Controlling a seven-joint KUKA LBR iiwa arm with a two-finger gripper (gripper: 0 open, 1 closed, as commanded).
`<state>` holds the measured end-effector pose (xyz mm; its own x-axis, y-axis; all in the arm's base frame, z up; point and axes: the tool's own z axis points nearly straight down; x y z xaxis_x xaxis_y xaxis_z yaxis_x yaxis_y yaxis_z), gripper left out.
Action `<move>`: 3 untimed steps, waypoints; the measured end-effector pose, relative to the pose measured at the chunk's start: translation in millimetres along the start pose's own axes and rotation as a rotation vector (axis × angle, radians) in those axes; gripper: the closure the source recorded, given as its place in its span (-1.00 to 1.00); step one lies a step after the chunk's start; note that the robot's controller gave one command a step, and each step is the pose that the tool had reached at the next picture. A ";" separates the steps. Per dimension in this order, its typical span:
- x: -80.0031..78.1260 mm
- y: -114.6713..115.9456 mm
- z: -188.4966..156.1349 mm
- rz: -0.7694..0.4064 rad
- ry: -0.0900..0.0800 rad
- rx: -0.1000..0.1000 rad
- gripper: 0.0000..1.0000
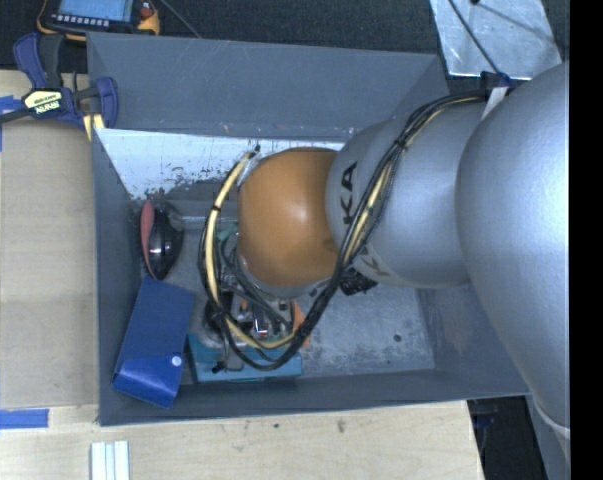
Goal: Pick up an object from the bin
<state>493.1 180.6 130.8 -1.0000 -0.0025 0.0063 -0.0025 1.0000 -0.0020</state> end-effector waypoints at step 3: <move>-81.0 -67.2 46.9 -0.072 -0.013 -0.008 1.00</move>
Offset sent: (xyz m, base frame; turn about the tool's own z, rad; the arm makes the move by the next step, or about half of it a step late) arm 0.0294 -0.0160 -0.0608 0.2516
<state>573.9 113.5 83.5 -0.9972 -0.0741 -0.0066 -0.0742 0.9972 0.0059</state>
